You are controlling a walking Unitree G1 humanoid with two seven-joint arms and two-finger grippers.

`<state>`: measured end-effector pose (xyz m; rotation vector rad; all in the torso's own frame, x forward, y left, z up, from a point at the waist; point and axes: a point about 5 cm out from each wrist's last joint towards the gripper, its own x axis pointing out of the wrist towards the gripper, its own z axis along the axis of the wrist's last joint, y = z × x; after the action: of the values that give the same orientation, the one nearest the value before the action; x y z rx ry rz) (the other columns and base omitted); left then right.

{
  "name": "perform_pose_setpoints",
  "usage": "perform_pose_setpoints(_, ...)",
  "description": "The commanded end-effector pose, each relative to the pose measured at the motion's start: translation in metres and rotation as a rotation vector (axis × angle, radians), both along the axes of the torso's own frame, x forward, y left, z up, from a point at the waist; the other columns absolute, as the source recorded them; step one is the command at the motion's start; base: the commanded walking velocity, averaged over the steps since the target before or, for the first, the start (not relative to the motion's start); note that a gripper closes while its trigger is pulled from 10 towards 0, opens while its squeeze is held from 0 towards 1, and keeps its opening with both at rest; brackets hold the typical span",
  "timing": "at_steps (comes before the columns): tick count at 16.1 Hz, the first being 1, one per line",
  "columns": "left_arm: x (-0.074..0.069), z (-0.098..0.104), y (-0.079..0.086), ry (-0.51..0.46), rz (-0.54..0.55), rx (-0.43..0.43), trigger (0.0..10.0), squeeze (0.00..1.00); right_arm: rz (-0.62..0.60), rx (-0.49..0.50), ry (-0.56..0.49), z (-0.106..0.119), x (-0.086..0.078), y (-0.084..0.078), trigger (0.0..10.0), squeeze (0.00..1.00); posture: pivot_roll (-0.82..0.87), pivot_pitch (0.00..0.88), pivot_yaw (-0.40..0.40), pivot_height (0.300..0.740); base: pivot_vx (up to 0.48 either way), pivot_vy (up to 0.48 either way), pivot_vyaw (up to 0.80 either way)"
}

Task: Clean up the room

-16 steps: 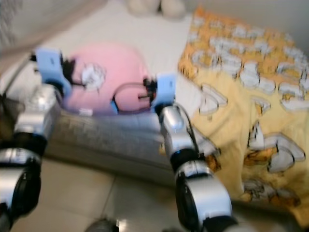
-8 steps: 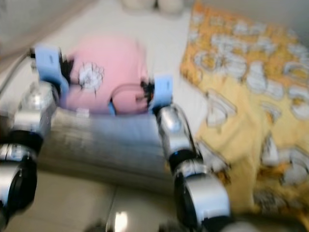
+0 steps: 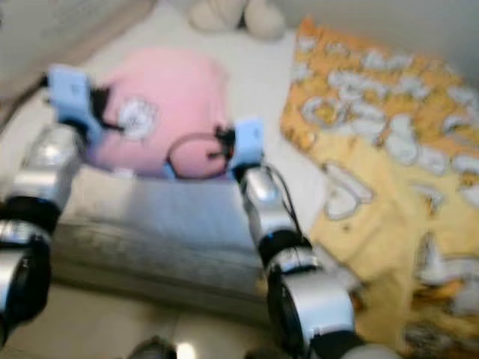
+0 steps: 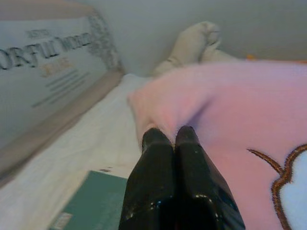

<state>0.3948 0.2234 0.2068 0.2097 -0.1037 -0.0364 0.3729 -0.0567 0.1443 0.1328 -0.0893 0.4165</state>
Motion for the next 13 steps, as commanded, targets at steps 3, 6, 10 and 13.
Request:
perform_pose_setpoints(3, 0.0035, 0.0096, -0.0113, -0.039, -0.027, 0.009, 0.0, 0.0, -0.04, -0.003, -0.022, 0.0022, 0.0032, -0.0152, 0.0, 0.0, 0.07, 0.0, -0.057, 0.74, 0.0, 0.429, 0.0)
perform_pose_setpoints(6, 0.0033, 0.007, -0.0104, -0.03, -0.032, 0.011, 0.0, 0.0, -0.034, -0.005, -0.02, 0.0015, 0.0028, -0.0144, 0.0, 0.0, 0.07, 0.0, -0.059, 0.74, 0.08, 0.417, 0.0)
perform_pose_setpoints(10, 0.0037, 0.0075, -0.0083, -0.024, -0.034, 0.019, 0.0, 0.0, -0.032, -0.006, -0.018, 0.0002, 0.0022, -0.0143, 0.0, 0.0, 0.07, 0.0, -0.062, 0.74, 0.0, 0.419, 0.0)
perform_pose_setpoints(13, 0.0039, 0.0039, -0.0082, -0.007, -0.034, 0.026, 0.0, 0.0, -0.033, -0.01, -0.017, -0.0019, 0.0013, -0.0156, 0.0, 0.0, 0.06, 0.0, -0.064, 0.74, 0.334, 0.332, 0.0)
